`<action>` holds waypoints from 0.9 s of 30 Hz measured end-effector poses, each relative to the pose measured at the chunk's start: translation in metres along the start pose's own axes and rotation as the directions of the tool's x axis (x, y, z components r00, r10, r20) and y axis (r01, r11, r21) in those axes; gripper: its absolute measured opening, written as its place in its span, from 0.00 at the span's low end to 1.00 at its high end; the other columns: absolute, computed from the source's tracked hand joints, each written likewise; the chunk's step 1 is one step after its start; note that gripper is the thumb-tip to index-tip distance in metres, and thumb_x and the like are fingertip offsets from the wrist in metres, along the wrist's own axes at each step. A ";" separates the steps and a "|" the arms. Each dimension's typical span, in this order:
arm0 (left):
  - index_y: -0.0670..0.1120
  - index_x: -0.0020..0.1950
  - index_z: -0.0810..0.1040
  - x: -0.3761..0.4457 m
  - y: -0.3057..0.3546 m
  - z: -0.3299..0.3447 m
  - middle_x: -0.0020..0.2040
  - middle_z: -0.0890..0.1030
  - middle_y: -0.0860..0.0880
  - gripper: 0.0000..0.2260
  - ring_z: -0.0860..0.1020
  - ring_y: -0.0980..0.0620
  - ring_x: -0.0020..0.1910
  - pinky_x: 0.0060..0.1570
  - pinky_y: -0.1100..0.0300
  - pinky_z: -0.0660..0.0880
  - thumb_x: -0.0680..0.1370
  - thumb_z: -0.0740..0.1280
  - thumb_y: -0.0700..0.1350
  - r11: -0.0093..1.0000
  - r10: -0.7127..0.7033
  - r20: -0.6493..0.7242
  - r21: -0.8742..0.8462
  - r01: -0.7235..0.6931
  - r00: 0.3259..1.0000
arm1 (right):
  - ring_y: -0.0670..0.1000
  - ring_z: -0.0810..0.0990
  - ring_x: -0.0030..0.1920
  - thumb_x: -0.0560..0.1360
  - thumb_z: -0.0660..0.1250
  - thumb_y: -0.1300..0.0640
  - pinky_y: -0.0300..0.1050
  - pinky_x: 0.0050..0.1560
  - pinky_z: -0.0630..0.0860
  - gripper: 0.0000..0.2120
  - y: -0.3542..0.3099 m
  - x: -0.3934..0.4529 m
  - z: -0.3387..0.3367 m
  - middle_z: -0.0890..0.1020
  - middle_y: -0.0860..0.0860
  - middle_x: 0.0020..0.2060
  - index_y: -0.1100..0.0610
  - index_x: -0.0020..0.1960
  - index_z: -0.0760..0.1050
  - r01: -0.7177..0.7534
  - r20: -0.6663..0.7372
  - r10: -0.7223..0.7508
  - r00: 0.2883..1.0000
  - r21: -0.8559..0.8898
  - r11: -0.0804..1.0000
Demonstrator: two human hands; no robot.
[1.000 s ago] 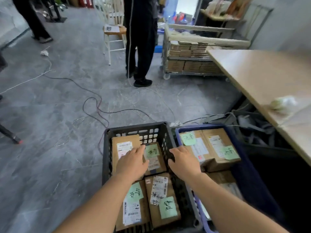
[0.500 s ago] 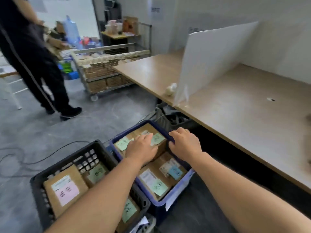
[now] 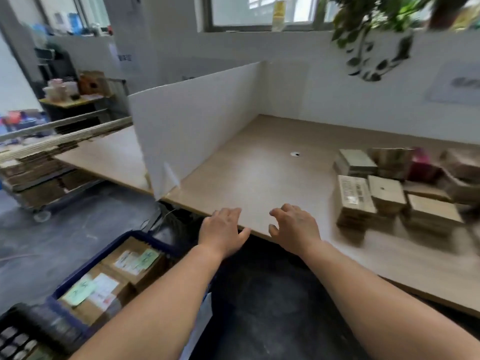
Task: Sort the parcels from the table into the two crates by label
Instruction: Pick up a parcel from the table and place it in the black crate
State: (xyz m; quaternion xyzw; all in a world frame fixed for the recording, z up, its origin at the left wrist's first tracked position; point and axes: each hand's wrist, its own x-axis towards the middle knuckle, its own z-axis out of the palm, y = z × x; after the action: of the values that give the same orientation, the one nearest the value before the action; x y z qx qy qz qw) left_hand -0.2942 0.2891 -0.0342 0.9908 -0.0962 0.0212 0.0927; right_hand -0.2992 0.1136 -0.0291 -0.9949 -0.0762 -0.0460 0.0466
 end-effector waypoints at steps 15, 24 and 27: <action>0.50 0.77 0.57 0.088 0.242 0.042 0.72 0.68 0.48 0.28 0.67 0.48 0.69 0.65 0.53 0.65 0.79 0.58 0.59 0.932 0.362 0.016 -0.042 -0.361 0.932 | 0.54 0.74 0.61 0.79 0.57 0.47 0.48 0.58 0.71 0.19 0.240 -0.046 -0.032 0.77 0.52 0.60 0.52 0.66 0.72 -0.351 -0.073 0.346 0.936 -0.081 0.933; 0.50 0.77 0.59 0.146 0.347 0.077 0.71 0.69 0.48 0.29 0.68 0.48 0.69 0.64 0.52 0.68 0.79 0.59 0.59 0.829 0.558 0.045 -0.086 -0.553 0.829 | 0.54 0.73 0.63 0.79 0.57 0.47 0.49 0.61 0.70 0.19 0.338 -0.057 -0.030 0.76 0.53 0.63 0.52 0.67 0.72 -0.536 -0.082 0.530 0.844 -0.080 0.840; 0.50 0.77 0.58 0.176 0.385 0.082 0.71 0.70 0.48 0.29 0.68 0.48 0.69 0.64 0.53 0.68 0.79 0.59 0.59 0.794 0.605 0.041 -0.109 -0.599 0.795 | 0.55 0.73 0.63 0.79 0.57 0.47 0.49 0.61 0.70 0.20 0.377 -0.051 -0.040 0.76 0.53 0.63 0.51 0.68 0.71 -0.580 -0.082 0.574 0.814 -0.126 0.805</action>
State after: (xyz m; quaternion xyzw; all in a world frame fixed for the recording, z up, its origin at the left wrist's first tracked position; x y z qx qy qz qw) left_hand -0.1948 -0.1303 -0.0350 0.9036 -0.4105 0.0085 0.1223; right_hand -0.2940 -0.2688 -0.0269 -0.9706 0.2343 -0.0547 -0.0123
